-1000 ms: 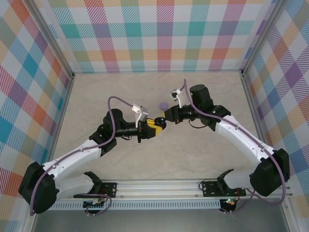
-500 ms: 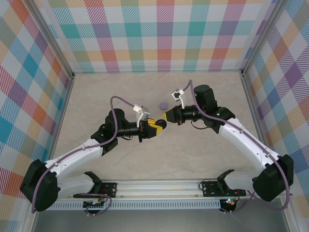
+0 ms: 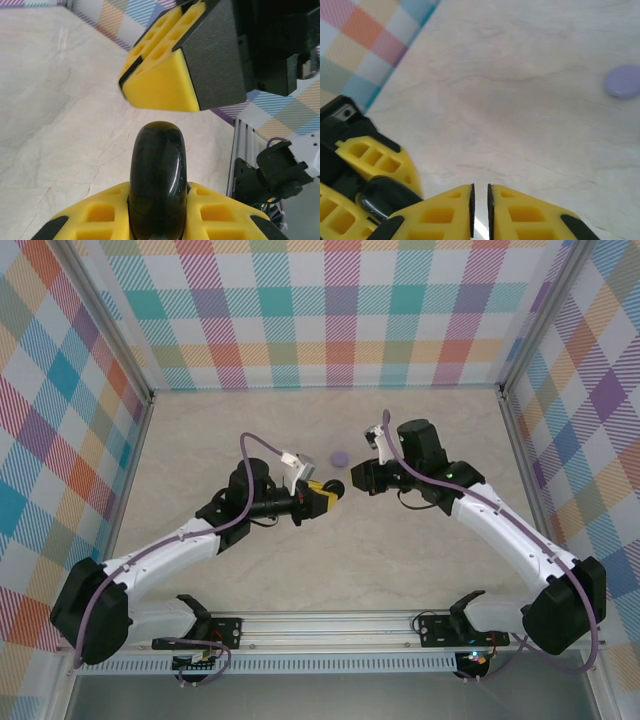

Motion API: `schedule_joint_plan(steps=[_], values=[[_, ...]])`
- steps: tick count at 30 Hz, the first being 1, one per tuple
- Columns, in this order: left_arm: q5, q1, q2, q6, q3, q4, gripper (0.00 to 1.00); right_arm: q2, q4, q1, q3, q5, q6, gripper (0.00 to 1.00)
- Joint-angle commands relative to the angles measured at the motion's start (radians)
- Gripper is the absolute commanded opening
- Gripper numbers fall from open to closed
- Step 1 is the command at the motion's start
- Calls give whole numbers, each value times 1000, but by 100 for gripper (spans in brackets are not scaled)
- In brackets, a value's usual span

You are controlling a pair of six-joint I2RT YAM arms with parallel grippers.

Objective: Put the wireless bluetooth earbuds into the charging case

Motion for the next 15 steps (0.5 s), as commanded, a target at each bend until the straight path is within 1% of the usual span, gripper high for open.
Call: schedule_joint_plan(steps=[1,4,9,12,15], values=[[-35,11,53,-43,56,-54,12,-1,-53,0,17,226,1,19],[-32,49,126,-88,85,-58,11,2,-84,-1,15,290,-2,20],[-63,99,253,-127,141,-81,13,4,-107,-1,8,286,-1,20],[-74,115,337,-152,210,-153,14,-1,-110,-1,3,289,-2,21],[-43,124,424,-160,304,-256,15,1,-123,-1,6,298,-4,21]])
